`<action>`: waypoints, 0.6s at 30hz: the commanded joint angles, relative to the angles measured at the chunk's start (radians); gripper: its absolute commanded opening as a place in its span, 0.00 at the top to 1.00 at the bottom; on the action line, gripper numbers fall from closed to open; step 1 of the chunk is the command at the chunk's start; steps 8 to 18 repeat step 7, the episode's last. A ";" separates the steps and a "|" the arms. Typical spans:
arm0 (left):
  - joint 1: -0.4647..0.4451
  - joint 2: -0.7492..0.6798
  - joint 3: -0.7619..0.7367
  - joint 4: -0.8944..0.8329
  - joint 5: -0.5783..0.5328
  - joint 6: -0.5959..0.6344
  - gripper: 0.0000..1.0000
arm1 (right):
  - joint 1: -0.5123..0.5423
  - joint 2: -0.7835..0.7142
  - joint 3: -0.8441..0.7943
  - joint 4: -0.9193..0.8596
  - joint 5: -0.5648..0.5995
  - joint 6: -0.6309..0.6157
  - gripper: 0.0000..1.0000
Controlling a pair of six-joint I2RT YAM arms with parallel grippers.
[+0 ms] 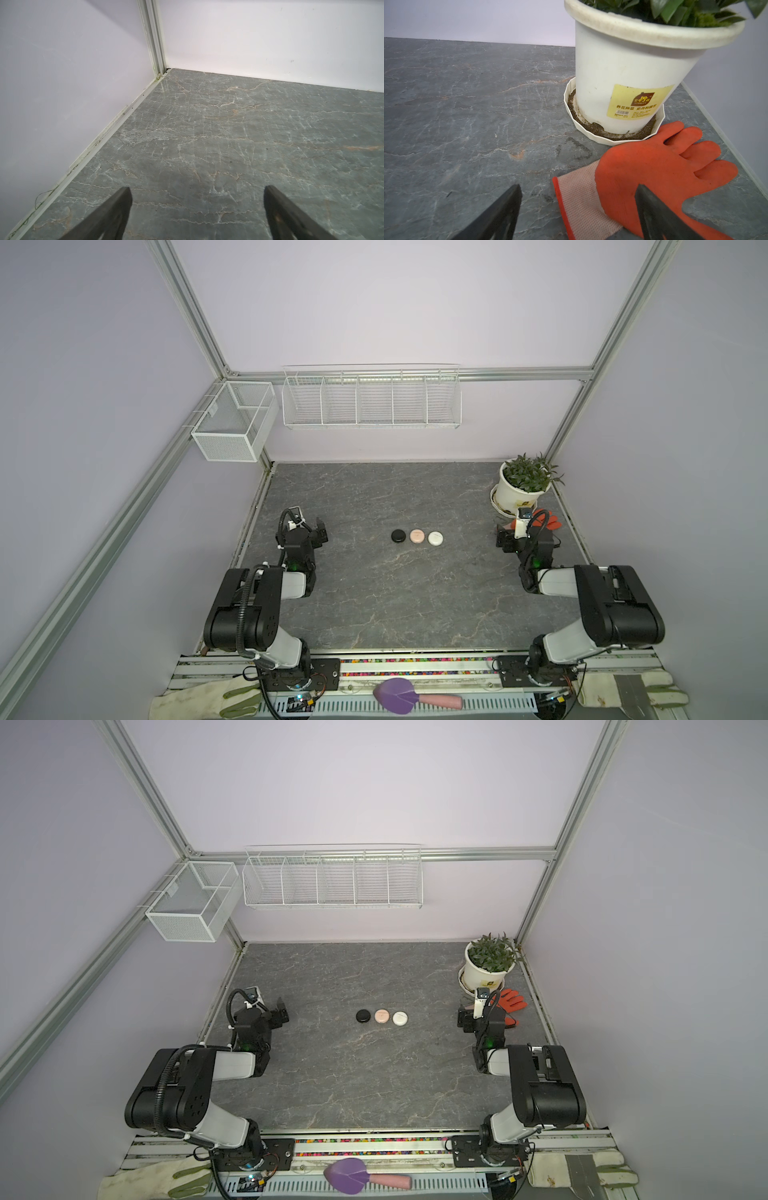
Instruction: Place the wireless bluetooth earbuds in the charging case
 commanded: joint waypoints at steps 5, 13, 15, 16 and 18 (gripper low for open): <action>0.006 0.005 0.017 0.008 0.002 -0.002 0.01 | -0.002 0.000 0.022 -0.006 -0.002 -0.002 0.12; 0.006 0.005 0.017 0.008 0.002 -0.001 0.01 | -0.004 -0.002 0.017 0.002 -0.006 0.000 0.12; 0.006 0.005 0.017 0.008 0.002 -0.001 0.01 | -0.004 -0.002 0.017 0.002 -0.006 0.000 0.12; 0.006 0.005 0.017 0.008 0.002 -0.001 0.01 | -0.004 -0.002 0.017 0.002 -0.006 0.000 0.12; 0.006 0.005 0.017 0.008 0.002 -0.001 0.01 | -0.004 -0.002 0.017 0.002 -0.006 0.000 0.12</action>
